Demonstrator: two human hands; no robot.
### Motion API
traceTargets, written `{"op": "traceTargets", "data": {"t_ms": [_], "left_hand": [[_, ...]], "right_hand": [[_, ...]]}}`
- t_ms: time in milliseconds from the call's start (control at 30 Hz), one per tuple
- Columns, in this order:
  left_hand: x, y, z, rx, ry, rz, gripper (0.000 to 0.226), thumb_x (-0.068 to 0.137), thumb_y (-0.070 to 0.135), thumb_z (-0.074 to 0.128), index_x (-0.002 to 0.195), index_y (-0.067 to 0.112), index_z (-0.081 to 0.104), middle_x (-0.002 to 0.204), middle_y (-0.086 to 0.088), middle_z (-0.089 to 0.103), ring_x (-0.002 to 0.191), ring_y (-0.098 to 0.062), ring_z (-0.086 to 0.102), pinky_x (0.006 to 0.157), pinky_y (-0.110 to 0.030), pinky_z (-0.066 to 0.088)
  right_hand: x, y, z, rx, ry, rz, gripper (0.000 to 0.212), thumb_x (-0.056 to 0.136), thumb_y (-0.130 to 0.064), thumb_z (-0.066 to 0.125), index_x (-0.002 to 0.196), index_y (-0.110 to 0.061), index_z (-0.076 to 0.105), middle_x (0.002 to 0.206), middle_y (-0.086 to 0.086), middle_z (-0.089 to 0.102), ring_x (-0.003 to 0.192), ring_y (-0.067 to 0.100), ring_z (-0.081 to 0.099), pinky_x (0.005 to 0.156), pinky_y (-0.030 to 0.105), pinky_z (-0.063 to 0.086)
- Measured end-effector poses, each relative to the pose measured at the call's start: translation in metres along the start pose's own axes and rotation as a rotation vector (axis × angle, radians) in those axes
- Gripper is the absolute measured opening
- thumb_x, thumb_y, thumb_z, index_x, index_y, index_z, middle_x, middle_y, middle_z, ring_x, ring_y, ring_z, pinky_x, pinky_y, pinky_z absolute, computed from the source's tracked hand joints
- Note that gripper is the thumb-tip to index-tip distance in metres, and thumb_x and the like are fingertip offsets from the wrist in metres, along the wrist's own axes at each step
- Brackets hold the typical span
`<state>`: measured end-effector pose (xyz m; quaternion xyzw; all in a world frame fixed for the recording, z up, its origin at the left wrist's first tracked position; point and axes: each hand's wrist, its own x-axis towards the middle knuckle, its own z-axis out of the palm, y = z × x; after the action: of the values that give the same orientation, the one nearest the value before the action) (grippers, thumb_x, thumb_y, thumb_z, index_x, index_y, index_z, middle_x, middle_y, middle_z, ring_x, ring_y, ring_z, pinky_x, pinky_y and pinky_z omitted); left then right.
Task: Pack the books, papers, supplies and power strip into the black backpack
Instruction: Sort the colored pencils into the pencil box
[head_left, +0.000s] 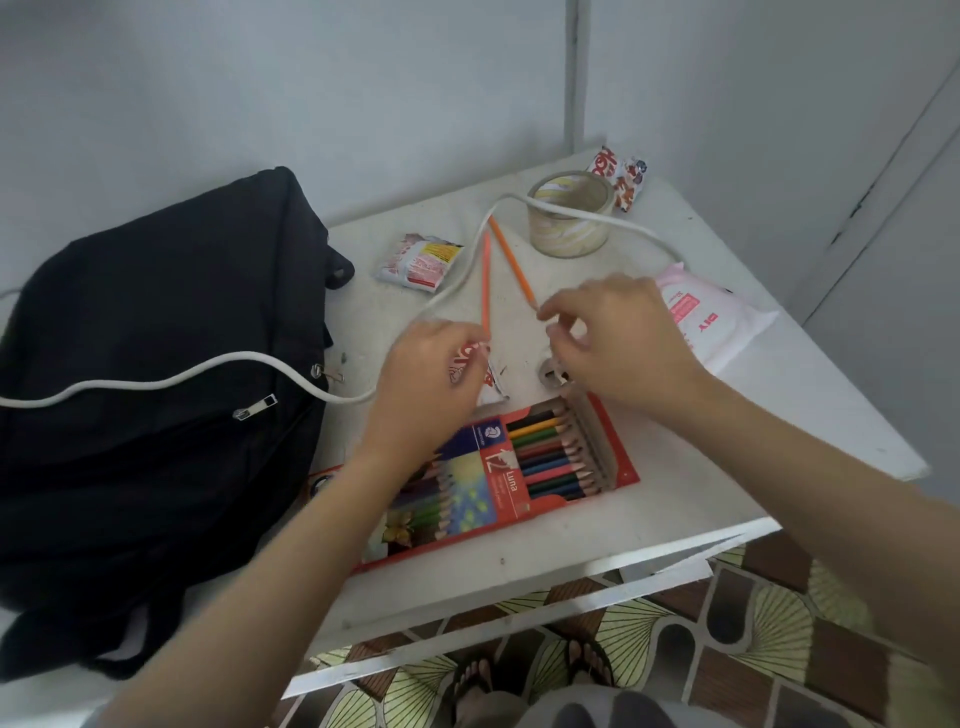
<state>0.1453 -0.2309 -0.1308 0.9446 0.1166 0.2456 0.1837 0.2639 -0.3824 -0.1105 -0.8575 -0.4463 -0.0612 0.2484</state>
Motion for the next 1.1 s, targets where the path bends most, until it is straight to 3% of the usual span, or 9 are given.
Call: {"op": "traceTargets", "data": {"t_ms": [100, 233, 400, 533, 667, 767, 833, 933, 1100], "left_hand": [[0.028, -0.01, 0.006, 0.032, -0.025, -0.145, 0.023, 0.091, 0.017, 0.052, 0.109, 0.015, 0.067, 0.107, 0.001, 0.068, 0.1, -0.017, 0.057, 0.081, -0.018, 0.032], [0.056, -0.014, 0.018, 0.125, -0.111, -0.219, 0.029, 0.091, 0.027, 0.053, 0.118, 0.018, 0.061, 0.109, -0.002, 0.066, 0.103, -0.021, 0.057, 0.088, -0.033, 0.046], [0.069, -0.013, 0.029, 0.062, -0.178, -0.429, 0.046, 0.083, 0.04, 0.066, 0.121, 0.017, 0.055, 0.104, -0.003, 0.065, 0.096, -0.021, 0.059, 0.085, -0.037, 0.05], [0.067, -0.012, 0.028, -0.057, -0.162, -0.497, 0.037, 0.084, 0.024, 0.066, 0.119, 0.016, 0.055, 0.1, -0.001, 0.067, 0.091, -0.018, 0.061, 0.085, -0.036, 0.051], [0.066, -0.011, 0.023, -0.15, -0.164, -0.541, 0.034, 0.085, 0.014, 0.063, 0.119, 0.009, 0.059, 0.11, -0.008, 0.065, 0.096, -0.02, 0.061, 0.086, -0.036, 0.052], [0.07, -0.009, 0.018, -0.251, -0.16, -0.598, 0.033, 0.088, 0.01, 0.058, 0.121, 0.011, 0.06, 0.114, -0.007, 0.063, 0.094, -0.015, 0.057, 0.077, -0.023, 0.048], [0.071, -0.005, 0.012, -0.348, -0.162, -0.634, 0.034, 0.091, 0.009, 0.055, 0.124, 0.013, 0.058, 0.109, -0.002, 0.06, 0.088, -0.01, 0.053, 0.066, -0.015, 0.042], [0.066, 0.0, 0.004, -0.421, -0.16, -0.612, 0.032, 0.094, 0.009, 0.052, 0.124, 0.016, 0.059, 0.101, 0.005, 0.057, 0.086, -0.009, 0.054, 0.066, -0.014, 0.043], [0.062, -0.001, -0.007, -0.492, -0.131, -0.642, 0.027, 0.092, 0.005, 0.053, 0.112, 0.018, 0.066, 0.091, 0.007, 0.06, 0.073, -0.009, 0.054, 0.066, -0.02, 0.047]], "right_hand": [[0.039, 0.006, 0.01, -0.253, -0.114, 0.123, 0.031, 0.092, -0.032, 0.048, 0.113, -0.019, 0.068, 0.109, 0.01, 0.062, 0.108, 0.031, 0.05, 0.088, 0.036, 0.034], [0.067, 0.001, 0.033, -0.411, -0.18, 0.231, 0.037, 0.091, -0.042, 0.051, 0.109, -0.014, 0.066, 0.12, 0.013, 0.055, 0.116, 0.032, 0.045, 0.094, 0.039, 0.033], [0.062, 0.0, 0.036, -0.45, -0.083, 0.208, 0.021, 0.088, -0.012, 0.051, 0.102, -0.005, 0.064, 0.116, 0.014, 0.056, 0.111, 0.033, 0.046, 0.092, 0.04, 0.033], [0.043, 0.007, 0.024, -0.192, 0.251, 0.206, 0.018, 0.081, -0.016, 0.053, 0.088, -0.005, 0.066, 0.099, 0.013, 0.061, 0.094, 0.032, 0.053, 0.078, 0.035, 0.032], [0.019, 0.001, -0.007, 0.582, 0.546, 0.285, 0.007, 0.087, -0.015, 0.055, 0.085, -0.017, 0.061, 0.082, -0.008, 0.063, 0.077, 0.008, 0.058, 0.07, 0.018, 0.04], [-0.002, -0.01, -0.033, 0.97, 0.638, 0.388, 0.011, 0.094, -0.011, 0.051, 0.085, -0.017, 0.055, 0.074, -0.002, 0.066, 0.067, 0.009, 0.061, 0.064, 0.02, 0.047], [-0.021, -0.012, -0.042, 1.036, 0.582, 0.433, 0.005, 0.095, -0.011, 0.052, 0.094, -0.012, 0.056, 0.075, 0.003, 0.07, 0.064, 0.011, 0.062, 0.061, 0.02, 0.047], [-0.051, -0.011, -0.041, 0.996, 0.506, 0.478, 0.012, 0.094, -0.012, 0.054, 0.106, -0.015, 0.053, 0.076, 0.0, 0.073, 0.064, 0.011, 0.064, 0.065, 0.022, 0.05], [-0.085, -0.006, -0.03, 0.756, 0.534, 0.44, 0.022, 0.095, -0.014, 0.054, 0.098, -0.034, 0.044, 0.086, -0.015, 0.072, 0.072, 0.008, 0.068, 0.075, 0.029, 0.052]]}}
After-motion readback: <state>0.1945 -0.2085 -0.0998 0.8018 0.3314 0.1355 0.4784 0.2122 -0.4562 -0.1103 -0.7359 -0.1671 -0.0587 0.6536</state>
